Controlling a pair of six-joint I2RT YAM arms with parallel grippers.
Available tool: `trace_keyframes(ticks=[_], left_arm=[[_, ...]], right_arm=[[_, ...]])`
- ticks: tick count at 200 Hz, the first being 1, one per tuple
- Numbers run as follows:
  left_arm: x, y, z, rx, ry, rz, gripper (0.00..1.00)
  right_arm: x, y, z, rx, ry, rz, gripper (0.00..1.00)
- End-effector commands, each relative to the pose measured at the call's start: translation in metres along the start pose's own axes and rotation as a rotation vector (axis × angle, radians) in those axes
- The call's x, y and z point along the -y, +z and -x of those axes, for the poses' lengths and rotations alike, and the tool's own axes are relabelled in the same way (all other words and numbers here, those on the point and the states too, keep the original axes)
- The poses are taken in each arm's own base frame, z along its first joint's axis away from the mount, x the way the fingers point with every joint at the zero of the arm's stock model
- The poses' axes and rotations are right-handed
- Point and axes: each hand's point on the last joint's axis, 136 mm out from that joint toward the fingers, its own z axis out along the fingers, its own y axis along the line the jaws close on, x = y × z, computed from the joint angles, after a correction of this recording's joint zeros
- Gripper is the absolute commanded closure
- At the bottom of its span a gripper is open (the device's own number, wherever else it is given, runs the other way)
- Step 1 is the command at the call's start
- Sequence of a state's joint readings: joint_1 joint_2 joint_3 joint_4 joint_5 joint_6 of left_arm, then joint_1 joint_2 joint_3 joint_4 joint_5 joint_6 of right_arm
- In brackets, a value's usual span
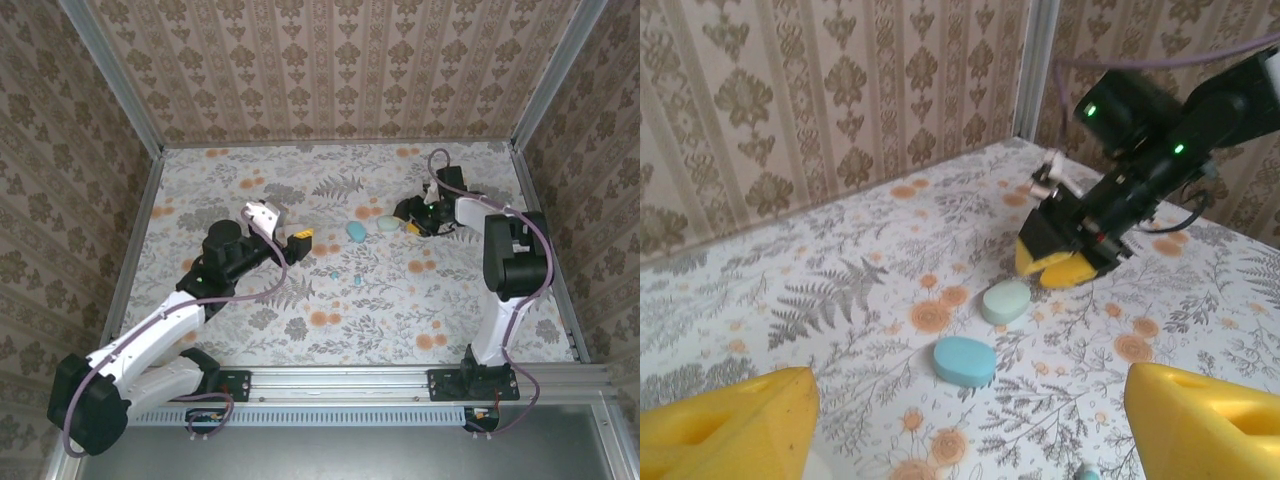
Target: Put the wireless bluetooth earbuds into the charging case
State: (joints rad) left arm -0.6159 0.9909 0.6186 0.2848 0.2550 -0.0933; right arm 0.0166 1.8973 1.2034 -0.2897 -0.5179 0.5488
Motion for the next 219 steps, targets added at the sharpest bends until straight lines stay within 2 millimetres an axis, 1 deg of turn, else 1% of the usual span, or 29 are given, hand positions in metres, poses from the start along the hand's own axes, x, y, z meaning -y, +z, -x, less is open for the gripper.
trace_keyframes(ticks=[1,15,45,62,74,80,119,139,176,219], left_arm=[[-0.008,0.001,0.009,-0.002,-0.062,0.029,0.19],[-0.01,0.002,0.008,-0.007,-0.08,0.035,0.19],[-0.014,0.001,0.009,-0.006,-0.088,0.048,0.18],[-0.015,-0.002,0.009,-0.007,-0.089,0.055,0.18],[-0.016,-0.004,0.01,-0.005,-0.088,0.059,0.18],[-0.016,-0.005,0.009,-0.006,-0.088,0.062,0.18],[-0.019,-0.01,0.009,0.002,-0.084,0.078,0.18],[-0.019,-0.011,0.009,0.006,-0.086,0.078,0.18],[-0.019,-0.011,0.01,0.006,-0.086,0.077,0.17],[-0.019,-0.013,0.01,0.007,-0.084,0.08,0.17]], right_arm=[[-0.01,-0.025,0.002,0.063,-0.1,-0.065,0.43],[-0.021,-0.024,-0.006,0.059,-0.182,-0.091,0.43],[-0.048,-0.002,-0.035,-0.025,-0.375,-0.156,0.42],[-0.056,0.012,-0.049,-0.067,-0.473,-0.215,0.4],[-0.061,0.019,-0.051,-0.069,-0.529,-0.254,0.39],[-0.059,0.021,-0.057,-0.095,-0.546,-0.279,0.38],[-0.063,0.033,-0.063,-0.125,-0.639,-0.329,0.34],[-0.069,0.038,-0.068,-0.157,-0.665,-0.312,0.33],[-0.072,0.051,-0.075,-0.208,-0.708,-0.326,0.33],[-0.074,0.064,-0.077,-0.233,-0.754,-0.353,0.34]])
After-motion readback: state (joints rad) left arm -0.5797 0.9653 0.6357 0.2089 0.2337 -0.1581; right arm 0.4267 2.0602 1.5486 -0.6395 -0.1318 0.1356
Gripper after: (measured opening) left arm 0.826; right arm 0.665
